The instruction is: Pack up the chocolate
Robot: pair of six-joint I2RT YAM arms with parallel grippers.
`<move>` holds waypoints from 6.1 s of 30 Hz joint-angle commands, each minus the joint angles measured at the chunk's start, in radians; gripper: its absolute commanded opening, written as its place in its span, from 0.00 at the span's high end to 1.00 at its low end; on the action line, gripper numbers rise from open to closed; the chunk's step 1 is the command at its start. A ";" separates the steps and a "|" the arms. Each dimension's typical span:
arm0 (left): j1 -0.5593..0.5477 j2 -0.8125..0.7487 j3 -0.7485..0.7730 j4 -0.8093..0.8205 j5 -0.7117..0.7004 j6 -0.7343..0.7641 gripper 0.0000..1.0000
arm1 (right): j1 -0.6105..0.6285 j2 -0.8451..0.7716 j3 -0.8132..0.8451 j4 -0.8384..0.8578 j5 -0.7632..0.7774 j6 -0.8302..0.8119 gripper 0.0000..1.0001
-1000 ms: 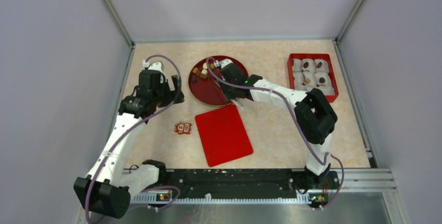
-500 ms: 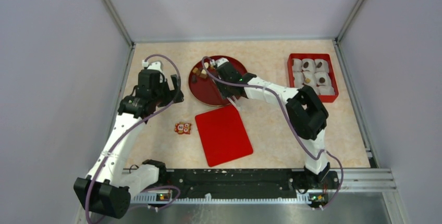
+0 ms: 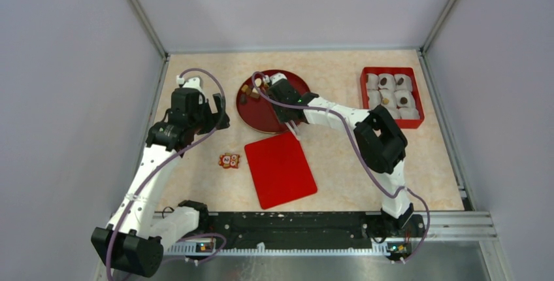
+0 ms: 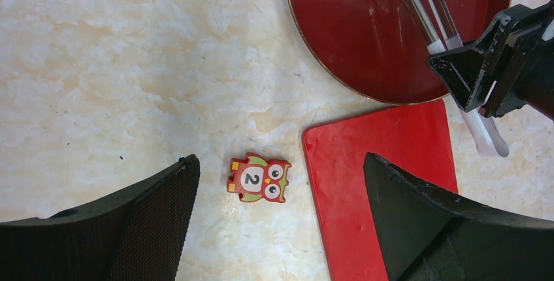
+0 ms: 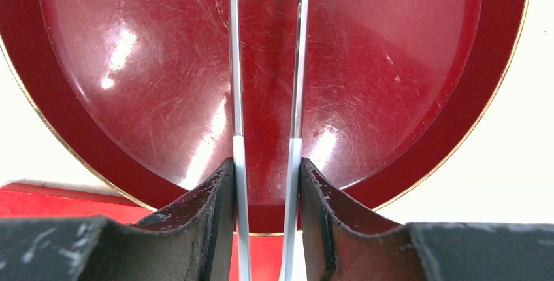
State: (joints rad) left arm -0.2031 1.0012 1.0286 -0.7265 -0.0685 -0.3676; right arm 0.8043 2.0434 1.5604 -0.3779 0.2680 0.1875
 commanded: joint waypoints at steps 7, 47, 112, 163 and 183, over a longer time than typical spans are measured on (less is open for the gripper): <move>0.007 -0.025 0.009 0.023 0.008 -0.007 0.01 | 0.012 -0.154 -0.026 0.074 0.033 0.025 0.97; 0.007 0.118 0.060 0.130 0.152 0.088 0.01 | -0.738 -0.915 -0.458 -0.428 -0.028 0.243 0.97; -0.018 0.473 0.172 0.589 0.029 0.081 0.01 | -1.035 -0.656 -0.181 -0.692 -0.378 0.237 0.97; -0.018 0.525 0.239 0.564 0.012 0.103 0.01 | -1.148 -0.602 -0.229 -0.602 -0.309 0.176 0.65; -0.018 0.547 0.257 0.563 -0.008 0.122 0.01 | -1.148 -0.589 -0.229 -0.600 -0.300 0.174 0.63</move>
State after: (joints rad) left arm -0.2180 1.5345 1.2419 -0.2016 -0.0666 -0.2592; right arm -0.3317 1.4513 1.3285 -1.0172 -0.0353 0.3672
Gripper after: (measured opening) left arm 0.987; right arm 0.376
